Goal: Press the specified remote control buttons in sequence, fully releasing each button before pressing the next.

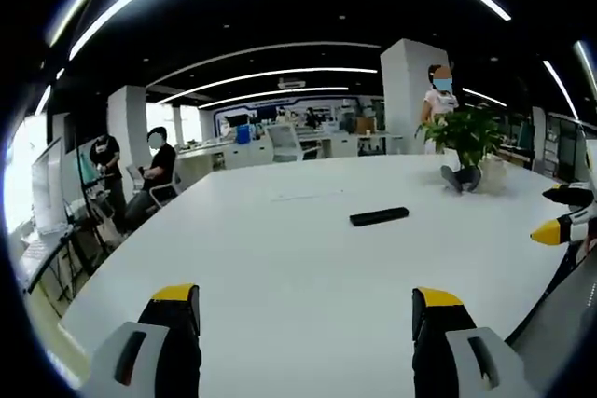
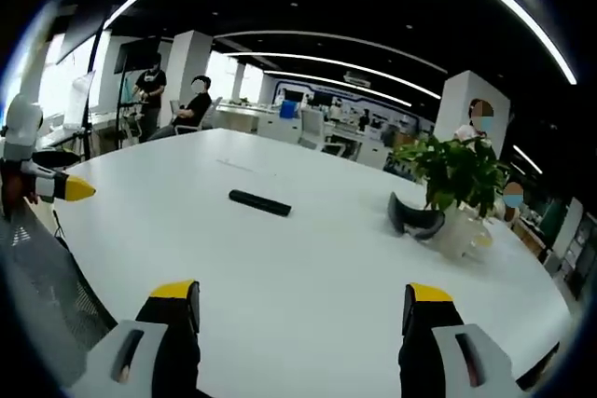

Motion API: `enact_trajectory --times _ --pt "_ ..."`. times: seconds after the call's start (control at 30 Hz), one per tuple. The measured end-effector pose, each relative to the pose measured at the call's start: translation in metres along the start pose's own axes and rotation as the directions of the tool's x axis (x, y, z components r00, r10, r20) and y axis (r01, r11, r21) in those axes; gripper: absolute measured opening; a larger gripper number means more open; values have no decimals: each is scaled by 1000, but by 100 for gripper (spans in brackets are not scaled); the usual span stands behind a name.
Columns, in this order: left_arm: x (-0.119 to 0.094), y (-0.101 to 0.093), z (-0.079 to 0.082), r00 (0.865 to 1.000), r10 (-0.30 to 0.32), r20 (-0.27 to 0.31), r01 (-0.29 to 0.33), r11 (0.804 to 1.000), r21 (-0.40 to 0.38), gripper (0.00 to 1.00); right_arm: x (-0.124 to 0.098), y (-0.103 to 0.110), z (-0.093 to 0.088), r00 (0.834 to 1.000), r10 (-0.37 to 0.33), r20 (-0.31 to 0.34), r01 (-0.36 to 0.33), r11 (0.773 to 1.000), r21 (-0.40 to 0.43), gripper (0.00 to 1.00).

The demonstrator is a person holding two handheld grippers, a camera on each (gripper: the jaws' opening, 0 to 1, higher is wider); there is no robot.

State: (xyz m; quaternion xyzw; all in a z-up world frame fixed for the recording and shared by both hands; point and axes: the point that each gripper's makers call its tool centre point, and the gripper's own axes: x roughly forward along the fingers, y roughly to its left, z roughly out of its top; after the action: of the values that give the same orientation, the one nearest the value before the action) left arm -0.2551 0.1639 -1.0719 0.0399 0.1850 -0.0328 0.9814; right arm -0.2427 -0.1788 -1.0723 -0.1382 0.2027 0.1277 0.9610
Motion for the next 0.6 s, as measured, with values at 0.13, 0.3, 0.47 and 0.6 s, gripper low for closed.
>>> enact_trajectory --times 0.13,0.3,0.47,0.6 --pt "0 -1 0 1000 -6 3 6 1000 6 98 0 -1 0 1000 -7 -2 7 1000 -1 90" --pt "0 -1 -1 1000 -7 -10 7 1000 7 98 1 2 -2 1000 6 -12 -7 1000 -11 89" --pt "1 -6 -2 999 -28 -24 29 999 17 99 1 0 -3 1000 -1 -19 1 1000 -2 90" --pt "0 -5 0 1000 -27 -16 27 1000 10 99 1 1 -3 1000 1 -21 -1 1000 1 90"
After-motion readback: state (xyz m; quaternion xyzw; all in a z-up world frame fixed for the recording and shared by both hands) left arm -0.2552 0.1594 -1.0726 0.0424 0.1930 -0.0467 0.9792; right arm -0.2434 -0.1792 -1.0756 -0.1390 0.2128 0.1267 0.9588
